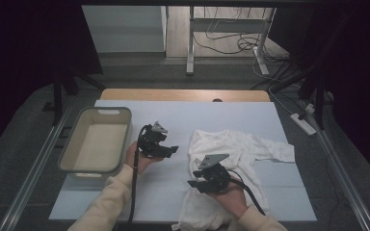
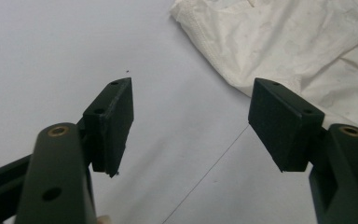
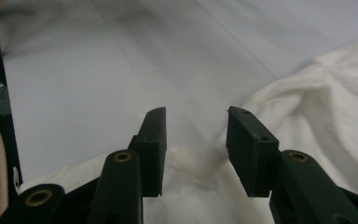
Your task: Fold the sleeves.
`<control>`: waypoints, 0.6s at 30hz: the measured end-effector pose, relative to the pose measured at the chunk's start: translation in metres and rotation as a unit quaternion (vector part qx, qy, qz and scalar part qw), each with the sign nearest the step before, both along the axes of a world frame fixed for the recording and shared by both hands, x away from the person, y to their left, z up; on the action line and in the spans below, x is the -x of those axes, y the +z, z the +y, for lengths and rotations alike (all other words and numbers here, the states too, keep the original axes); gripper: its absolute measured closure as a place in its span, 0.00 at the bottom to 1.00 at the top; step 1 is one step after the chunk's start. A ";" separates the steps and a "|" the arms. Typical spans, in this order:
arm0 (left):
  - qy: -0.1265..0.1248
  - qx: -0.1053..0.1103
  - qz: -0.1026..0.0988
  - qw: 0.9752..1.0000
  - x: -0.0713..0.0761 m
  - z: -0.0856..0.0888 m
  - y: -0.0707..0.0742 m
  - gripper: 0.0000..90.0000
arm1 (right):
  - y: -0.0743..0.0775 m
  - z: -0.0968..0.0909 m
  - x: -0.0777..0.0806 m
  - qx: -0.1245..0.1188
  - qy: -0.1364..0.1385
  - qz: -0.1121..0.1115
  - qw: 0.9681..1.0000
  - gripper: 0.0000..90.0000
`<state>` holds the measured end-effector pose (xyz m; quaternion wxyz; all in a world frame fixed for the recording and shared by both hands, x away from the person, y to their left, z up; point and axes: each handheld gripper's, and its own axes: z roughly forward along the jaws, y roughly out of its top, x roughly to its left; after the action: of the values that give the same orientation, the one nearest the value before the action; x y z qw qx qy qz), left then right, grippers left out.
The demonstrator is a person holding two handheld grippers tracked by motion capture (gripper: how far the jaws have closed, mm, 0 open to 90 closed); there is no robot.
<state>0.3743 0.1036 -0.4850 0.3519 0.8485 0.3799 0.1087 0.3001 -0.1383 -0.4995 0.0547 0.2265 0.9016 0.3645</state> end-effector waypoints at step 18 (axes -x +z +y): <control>0.000 0.001 -0.004 1.000 0.001 0.001 0.002 0.35 | -0.017 0.000 -0.006 0.047 -0.025 0.010 0.999 0.59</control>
<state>0.3738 0.1049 -0.4831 0.3541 0.8480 0.3782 0.1117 0.3059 -0.1384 -0.5169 0.0653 0.2499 0.9124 0.3175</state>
